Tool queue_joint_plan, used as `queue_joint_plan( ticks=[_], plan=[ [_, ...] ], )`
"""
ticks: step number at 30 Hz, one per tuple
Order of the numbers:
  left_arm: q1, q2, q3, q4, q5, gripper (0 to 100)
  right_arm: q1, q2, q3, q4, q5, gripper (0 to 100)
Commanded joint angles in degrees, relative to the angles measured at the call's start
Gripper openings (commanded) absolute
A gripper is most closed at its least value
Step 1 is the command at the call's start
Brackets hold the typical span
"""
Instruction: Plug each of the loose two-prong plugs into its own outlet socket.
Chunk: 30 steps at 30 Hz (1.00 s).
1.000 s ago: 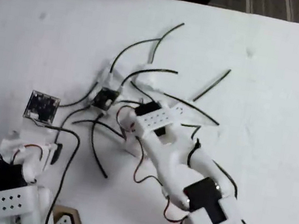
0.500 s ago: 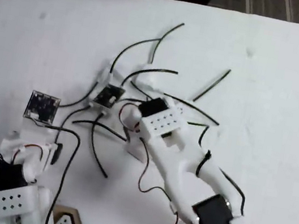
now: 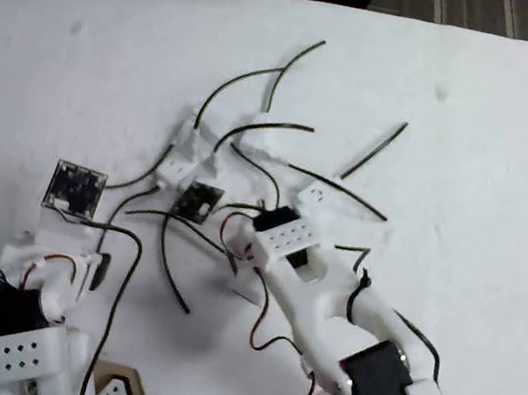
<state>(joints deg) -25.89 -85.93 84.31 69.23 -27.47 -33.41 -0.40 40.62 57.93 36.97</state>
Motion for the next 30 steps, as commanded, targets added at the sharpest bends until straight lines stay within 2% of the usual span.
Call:
queue_joint_plan(
  ticks=[1, 8, 15, 20, 30],
  plan=[
    [-0.13, -0.48, -0.35, -0.62, 0.18, 27, 2.15, 4.7, -2.9, -1.45, 0.7, 16.5],
    [-0.13, -0.48, -0.35, -0.62, 0.18, 27, 1.71, 5.58, -7.12, -1.45, 0.35, 1.7],
    [-0.13, -0.48, -0.35, -0.62, 0.18, 27, 1.54, 6.02, -8.18, -1.36, 0.26, 3.0],
    [-0.13, -0.48, -0.35, -0.62, 0.18, 27, 1.1, 6.11, -8.18, -1.36, 0.26, 14.3],
    [-0.13, -0.48, -0.35, -0.62, 0.18, 27, 1.01, 6.2, -10.02, -1.63, 0.7, 14.8]
  ],
)
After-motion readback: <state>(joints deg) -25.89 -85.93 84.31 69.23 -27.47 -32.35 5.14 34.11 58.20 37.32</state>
